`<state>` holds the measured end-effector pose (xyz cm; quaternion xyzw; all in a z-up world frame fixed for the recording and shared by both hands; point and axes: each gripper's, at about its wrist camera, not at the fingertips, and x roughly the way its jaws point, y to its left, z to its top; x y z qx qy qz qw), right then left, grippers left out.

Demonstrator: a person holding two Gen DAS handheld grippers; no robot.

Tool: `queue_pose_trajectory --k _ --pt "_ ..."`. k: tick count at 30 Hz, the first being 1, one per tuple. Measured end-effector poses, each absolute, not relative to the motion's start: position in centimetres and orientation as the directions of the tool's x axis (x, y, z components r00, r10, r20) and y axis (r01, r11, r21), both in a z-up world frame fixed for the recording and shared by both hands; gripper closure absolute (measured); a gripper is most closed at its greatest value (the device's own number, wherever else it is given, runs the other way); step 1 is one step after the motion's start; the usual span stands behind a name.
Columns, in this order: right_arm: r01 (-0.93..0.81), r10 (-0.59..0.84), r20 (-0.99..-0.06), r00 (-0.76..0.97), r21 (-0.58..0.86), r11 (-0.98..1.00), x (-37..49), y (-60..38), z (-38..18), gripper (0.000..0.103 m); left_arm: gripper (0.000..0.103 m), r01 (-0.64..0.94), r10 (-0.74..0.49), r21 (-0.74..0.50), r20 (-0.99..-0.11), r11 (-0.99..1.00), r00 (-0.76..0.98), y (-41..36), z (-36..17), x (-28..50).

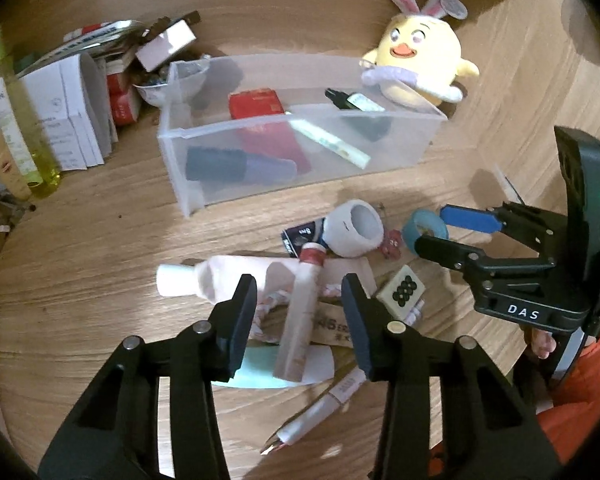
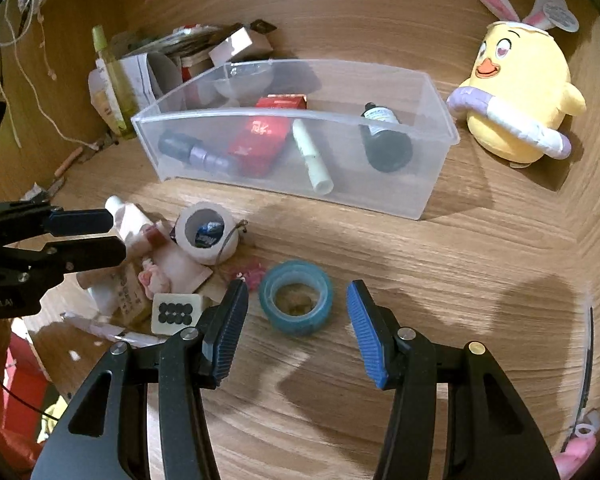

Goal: Organize objects
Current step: 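Grasp the pink tube with the left tool while the right tool grasps the blue tape roll, then carry the pink tube and blue tape into the clear box and open both tools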

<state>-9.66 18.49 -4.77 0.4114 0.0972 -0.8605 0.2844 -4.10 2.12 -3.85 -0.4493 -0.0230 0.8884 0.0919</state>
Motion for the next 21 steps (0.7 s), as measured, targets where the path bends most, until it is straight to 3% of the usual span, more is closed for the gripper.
queue_pose_trajectory --k 9,12,15,21 --pt "0.567 -0.4 -0.776 -0.487 0.068 -0.821 -10.1 18.2 -5.3 0.055 0.078 -0.142 0.197 -0.141 -0.807 -0.98 -0.556 2.4 -5.1 -4.9" --pt "0.567 -0.397 -0.783 -0.479 0.069 -0.821 -10.1 18.0 -5.5 0.065 0.083 -0.151 0.203 -0.142 -0.804 -0.978 -0.559 2.4 -5.1 -4.8" --pt "0.564 -0.404 -0.778 -0.481 0.078 -0.822 -10.1 18.0 -5.4 0.067 0.088 -0.154 0.188 -0.12 -0.799 -0.981 -0.572 2.6 -5.1 -4.8" --pt "0.54 -0.415 -0.749 -0.516 0.091 -0.836 -10.0 18.8 -4.3 0.067 0.088 -0.128 0.199 -0.153 -0.776 -0.98 -0.598 1.7 -4.4 -4.8"
